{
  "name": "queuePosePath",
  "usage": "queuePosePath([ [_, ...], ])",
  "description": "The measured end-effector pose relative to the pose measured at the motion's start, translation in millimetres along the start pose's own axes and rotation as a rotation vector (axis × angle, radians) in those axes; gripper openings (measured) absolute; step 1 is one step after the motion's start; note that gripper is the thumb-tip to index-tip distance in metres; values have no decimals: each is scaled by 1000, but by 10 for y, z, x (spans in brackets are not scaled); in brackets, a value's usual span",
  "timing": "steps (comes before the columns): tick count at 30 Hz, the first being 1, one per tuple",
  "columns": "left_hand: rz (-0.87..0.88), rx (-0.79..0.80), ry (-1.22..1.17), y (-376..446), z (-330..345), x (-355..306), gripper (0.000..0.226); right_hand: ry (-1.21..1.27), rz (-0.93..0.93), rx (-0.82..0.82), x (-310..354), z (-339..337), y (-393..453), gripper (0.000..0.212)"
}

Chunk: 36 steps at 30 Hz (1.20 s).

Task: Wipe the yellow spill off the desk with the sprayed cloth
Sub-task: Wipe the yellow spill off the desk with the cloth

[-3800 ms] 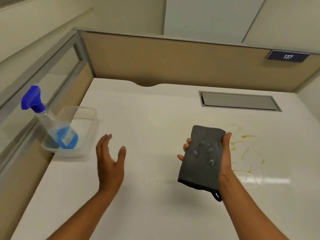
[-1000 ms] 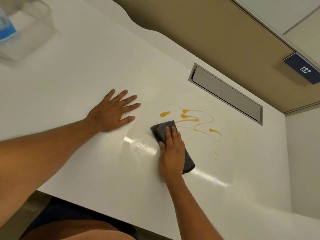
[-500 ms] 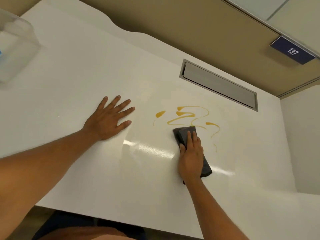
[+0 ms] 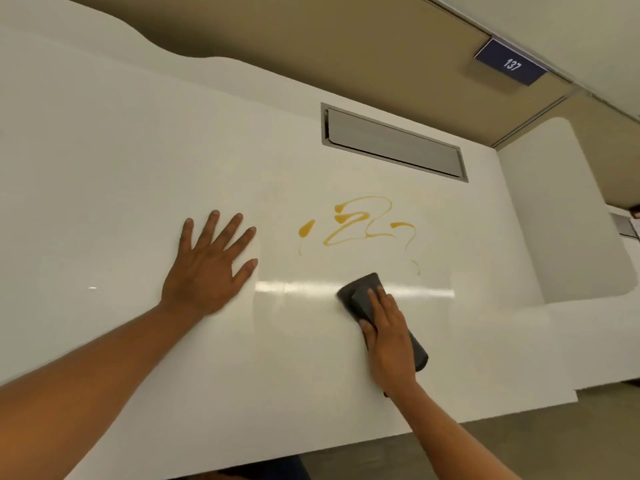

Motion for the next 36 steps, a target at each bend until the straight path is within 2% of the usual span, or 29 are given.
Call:
queuePosePath([
  [3, 9, 1, 4, 11, 8, 17, 67, 62, 240, -204, 149, -8, 553, 57],
  [5, 18, 6, 2, 18, 17, 35, 67, 61, 292, -249, 407, 118, 786, 57],
  [9, 27, -16, 10, 19, 21, 44, 66, 19, 163, -170, 904, 467, 492, 59],
  [13, 27, -24, 11, 22, 14, 48, 65, 19, 141, -73, 1082, 664, -268, 60],
  [15, 26, -19, 16, 24, 22, 51, 66, -33, 103, -69, 1113, 719, -390, 60],
  [21, 33, -17, 13, 36, 33, 51, 68, -81, 27, -134, 1350, 750, 571, 57],
  [26, 27, -29, 25, 41, 11, 55, 66, -95, 88, -183, 1446, 722, 1335, 55],
  [31, 36, -16, 47, 24, 19, 54, 70, -109, -38, -130, 1337, 755, 709, 55],
  [36, 33, -2, 21, 27, 12, 47, 70, -104, -38, -102, 1132, 671, -229, 56],
])
Point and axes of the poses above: each hand's wrist, its own y-axis towards the middle knuckle, its own z-axis out of the palm, x = y × z, the point moved 3 cm from there along y, towards the middle knuckle, and after that the axes turned 11 degrees about y, right-handed, at the moved point
